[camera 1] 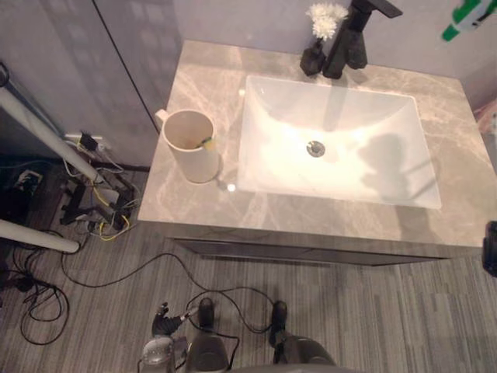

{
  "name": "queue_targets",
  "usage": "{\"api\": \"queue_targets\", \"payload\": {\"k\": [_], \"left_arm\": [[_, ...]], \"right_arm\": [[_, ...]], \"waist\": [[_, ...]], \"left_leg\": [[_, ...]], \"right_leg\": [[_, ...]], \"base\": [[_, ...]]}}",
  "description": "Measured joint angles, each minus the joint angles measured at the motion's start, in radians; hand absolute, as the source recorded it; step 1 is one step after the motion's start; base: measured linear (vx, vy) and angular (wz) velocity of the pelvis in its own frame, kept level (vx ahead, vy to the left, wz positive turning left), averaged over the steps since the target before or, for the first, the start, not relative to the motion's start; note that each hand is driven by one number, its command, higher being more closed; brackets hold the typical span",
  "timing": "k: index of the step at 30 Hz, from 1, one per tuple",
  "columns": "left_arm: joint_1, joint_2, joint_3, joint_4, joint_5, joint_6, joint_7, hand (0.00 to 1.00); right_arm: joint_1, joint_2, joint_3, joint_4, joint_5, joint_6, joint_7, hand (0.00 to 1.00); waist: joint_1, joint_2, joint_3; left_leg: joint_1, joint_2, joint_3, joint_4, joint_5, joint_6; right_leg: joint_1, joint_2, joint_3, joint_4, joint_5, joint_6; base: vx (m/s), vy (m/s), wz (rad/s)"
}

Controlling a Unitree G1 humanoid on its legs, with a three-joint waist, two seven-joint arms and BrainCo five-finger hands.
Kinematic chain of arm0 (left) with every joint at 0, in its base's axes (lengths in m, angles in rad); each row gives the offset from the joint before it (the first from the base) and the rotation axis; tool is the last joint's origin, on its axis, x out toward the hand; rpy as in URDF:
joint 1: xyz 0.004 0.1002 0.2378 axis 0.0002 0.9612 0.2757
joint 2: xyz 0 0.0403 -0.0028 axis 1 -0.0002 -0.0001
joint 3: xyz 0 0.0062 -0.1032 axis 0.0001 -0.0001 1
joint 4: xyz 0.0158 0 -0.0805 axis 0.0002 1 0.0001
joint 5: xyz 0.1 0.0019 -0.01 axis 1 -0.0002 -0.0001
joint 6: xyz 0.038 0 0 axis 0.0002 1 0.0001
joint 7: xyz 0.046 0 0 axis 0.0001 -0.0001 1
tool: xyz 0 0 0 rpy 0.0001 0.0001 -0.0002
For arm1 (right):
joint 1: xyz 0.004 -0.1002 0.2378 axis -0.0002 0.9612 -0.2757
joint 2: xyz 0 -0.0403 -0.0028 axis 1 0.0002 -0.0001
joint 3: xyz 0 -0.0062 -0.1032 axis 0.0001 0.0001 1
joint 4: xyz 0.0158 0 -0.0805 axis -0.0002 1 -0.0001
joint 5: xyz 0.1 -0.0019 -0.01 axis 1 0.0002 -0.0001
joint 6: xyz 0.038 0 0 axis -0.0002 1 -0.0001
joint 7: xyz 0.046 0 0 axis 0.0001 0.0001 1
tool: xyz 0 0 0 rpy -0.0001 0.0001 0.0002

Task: Organize washtable

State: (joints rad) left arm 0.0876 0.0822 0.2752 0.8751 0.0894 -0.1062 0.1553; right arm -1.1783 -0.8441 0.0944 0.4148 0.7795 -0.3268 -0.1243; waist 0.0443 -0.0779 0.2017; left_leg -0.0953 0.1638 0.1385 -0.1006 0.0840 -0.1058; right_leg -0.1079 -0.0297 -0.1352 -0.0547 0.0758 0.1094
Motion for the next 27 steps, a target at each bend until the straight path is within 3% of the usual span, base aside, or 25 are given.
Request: {"api": "queue_targets", "payload": {"k": [9, 19, 27], "left_arm": [[-0.001, 0.003, 0.0, 0.01, 0.001, -0.001, 0.001, 0.0], [-0.026, 0.021, 0.013, 0.064, 0.001, 0.0, 0.005, 0.0], [-0.03, 0.026, 0.044, 0.069, 0.003, 0.001, 0.022, 0.0]], "right_arm": [[0.0, 0.01, 0.054, 0.0, 0.004, 0.001, 0.024, 1.0], [-0.002, 0.014, 0.081, 0.0, 0.014, 0.001, 0.038, 1.0], [-0.042, 0.054, 0.155, -0.017, 0.014, 0.001, 0.043, 1.0]], "waist": [[0.003, -0.009, -0.002], [0.012, -0.053, -0.021], [0.026, -0.068, -0.021]], "left_leg": [[-0.008, -0.001, -0.003, 0.0, 0.003, 0.0], [-0.018, 0.0, -0.003, 0.005, 0.011, 0.0], [-0.019, 0.008, -0.013, -0.001, 0.024, -0.007]], "right_leg": [[-0.006, -0.001, -0.001, 0.0, 0.0, 0.0], [-0.017, 0.0, -0.001, 0.001, 0.004, -0.005], [-0.017, 0.009, 0.0, 0.001, 0.001, -0.01]], "base": [[0.0, 0.0, 0.0], [-0.01, 0.002, 0.0], [-0.06, -0.004, 0.0]]}}
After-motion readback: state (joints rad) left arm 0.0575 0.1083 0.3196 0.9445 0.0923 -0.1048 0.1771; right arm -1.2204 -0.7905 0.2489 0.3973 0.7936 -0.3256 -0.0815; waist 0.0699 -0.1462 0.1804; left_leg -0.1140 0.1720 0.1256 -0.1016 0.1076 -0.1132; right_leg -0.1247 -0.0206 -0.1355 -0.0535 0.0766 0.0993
